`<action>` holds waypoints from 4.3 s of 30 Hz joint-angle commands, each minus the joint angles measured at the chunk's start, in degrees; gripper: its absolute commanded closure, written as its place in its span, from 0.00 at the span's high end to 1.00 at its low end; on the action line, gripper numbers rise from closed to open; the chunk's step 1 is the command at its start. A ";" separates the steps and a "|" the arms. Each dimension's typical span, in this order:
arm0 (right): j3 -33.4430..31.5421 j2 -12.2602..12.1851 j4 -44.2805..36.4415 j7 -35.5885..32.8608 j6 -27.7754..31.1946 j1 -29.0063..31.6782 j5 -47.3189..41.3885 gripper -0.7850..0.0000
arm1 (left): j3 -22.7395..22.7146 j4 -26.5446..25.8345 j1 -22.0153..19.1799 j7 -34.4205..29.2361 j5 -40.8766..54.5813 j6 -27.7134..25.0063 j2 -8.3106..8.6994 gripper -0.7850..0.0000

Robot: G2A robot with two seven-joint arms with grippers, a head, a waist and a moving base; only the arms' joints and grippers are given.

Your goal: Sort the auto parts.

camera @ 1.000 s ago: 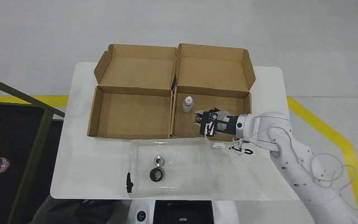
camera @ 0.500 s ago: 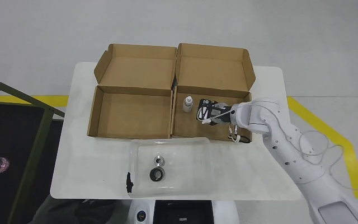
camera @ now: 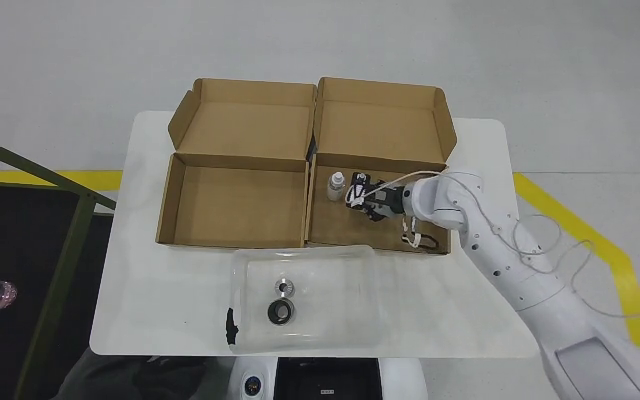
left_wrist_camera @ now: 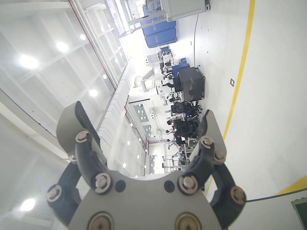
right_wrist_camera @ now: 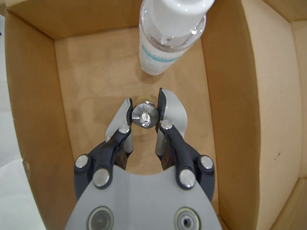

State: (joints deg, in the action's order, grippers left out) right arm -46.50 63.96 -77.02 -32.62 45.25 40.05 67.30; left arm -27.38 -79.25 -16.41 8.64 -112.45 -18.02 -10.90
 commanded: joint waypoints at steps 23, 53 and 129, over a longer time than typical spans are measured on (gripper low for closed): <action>-13.20 -4.51 -23.58 1.31 2.72 15.38 -2.72 0.45 | 0.00 0.00 0.00 0.00 0.00 0.00 0.00 1.00; 5.92 -0.40 -29.07 8.71 4.24 13.58 2.84 0.44 | 0.00 0.00 0.00 0.00 0.00 0.00 0.00 1.00; 13.80 7.28 -17.31 14.16 0.86 8.88 9.33 0.00 | 0.00 0.00 0.00 0.00 0.00 0.00 0.00 1.00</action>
State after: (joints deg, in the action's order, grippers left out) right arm -32.42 71.30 -93.73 -18.93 46.31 48.80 76.12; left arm -27.38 -79.25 -16.41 8.64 -112.45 -18.02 -10.90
